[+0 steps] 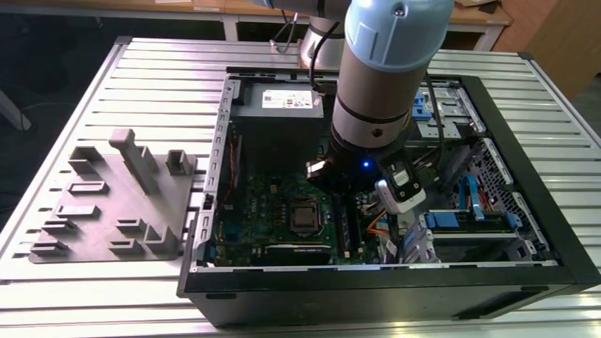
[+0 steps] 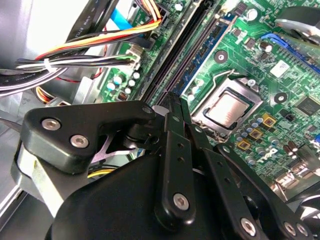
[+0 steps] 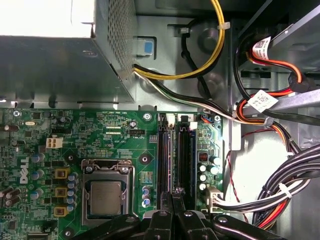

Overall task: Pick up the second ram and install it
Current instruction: 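Insert the second ram into the second slot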

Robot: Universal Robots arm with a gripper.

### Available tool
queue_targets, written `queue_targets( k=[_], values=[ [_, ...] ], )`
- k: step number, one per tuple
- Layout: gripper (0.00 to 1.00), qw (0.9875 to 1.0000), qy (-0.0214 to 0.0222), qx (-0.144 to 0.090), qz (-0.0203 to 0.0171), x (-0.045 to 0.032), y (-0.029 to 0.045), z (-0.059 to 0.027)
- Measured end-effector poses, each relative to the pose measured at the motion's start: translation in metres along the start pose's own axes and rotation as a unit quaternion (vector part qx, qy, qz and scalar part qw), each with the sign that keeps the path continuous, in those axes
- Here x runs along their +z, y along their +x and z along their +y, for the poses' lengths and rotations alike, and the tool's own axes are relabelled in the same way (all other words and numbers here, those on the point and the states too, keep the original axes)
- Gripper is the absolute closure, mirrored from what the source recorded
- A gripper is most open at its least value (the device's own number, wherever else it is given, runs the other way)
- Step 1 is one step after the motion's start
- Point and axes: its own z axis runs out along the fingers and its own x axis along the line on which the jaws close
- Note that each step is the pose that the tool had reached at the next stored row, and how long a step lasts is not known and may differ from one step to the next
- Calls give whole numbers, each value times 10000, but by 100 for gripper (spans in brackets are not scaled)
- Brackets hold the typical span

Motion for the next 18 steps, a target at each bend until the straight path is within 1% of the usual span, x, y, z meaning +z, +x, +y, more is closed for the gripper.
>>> queue_targets(
  k=[10,13,16,18],
  values=[
    [92,10000,0,0,0,39,2,-3],
    [92,10000,1,0,0,40,2,-3],
    [92,10000,-18,2,-1,39,2,-2],
    [92,10000,-18,1,0,31,2,-2]
  ],
)
